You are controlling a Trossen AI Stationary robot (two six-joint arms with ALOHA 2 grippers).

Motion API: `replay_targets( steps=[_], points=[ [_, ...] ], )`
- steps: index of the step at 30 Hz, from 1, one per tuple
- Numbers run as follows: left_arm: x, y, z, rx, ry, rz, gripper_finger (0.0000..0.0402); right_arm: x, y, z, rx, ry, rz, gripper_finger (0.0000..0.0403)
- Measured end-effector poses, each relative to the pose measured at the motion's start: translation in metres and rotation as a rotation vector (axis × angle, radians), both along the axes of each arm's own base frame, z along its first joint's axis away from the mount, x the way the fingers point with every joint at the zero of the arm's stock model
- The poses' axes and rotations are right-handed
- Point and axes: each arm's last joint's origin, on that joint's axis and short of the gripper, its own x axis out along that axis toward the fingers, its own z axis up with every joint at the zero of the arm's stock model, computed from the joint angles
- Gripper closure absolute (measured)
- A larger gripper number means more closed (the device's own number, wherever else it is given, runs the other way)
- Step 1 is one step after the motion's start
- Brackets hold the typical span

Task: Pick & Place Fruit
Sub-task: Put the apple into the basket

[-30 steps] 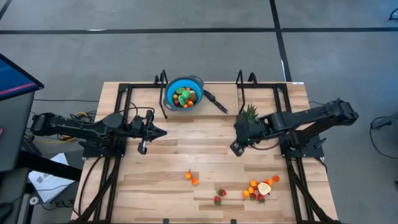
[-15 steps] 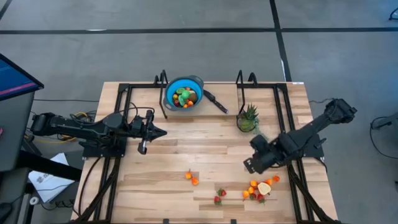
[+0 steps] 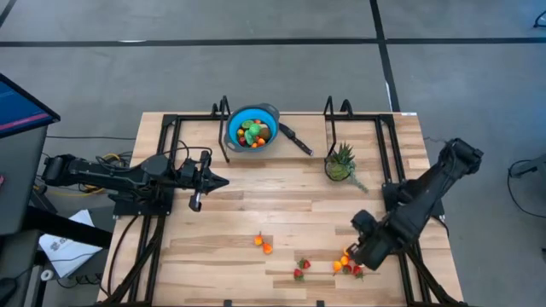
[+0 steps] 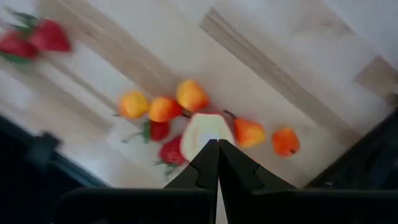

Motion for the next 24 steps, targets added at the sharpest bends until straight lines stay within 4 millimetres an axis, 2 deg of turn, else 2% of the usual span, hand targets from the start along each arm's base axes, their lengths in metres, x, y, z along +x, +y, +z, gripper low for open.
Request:
replay_targets(
  steps=[4, 7, 10, 14, 19, 24],
  points=[
    [0.0, 0.0, 0.0, 0.0, 0.0, 0.0, 0.0393, 0.003, 0.012, -0.018, -0.023, 0.085, 0.003, 0.0391],
    [0.0, 0.0, 0.0, 0.0, 0.0, 0.0, 0.0393, 0.008, 0.019, -0.029, 0.053, 0.195, -0.006, 0.0366],
    [0.0, 0.0, 0.0, 0.0, 0.0, 0.0, 0.0393, 0.013, 0.023, -0.037, 0.101, 0.267, -0.016, 0.0323],
    [0.0, 0.0, 0.0, 0.0, 0.0, 0.0, 0.0393, 0.021, 0.025, -0.046, 0.111, 0.271, -0.032, 0.0249],
    [0.0, 0.0, 0.0, -0.002, 0.001, 0.0, 0.0393, 0.029, 0.023, -0.046, 0.139, 0.244, -0.017, 0.0156],
    [0.0, 0.0, 0.0, -0.01, 0.002, -0.001, 0.0393, 0.027, 0.023, -0.047, 0.098, 0.223, -0.014, 0.0123]
  ],
)
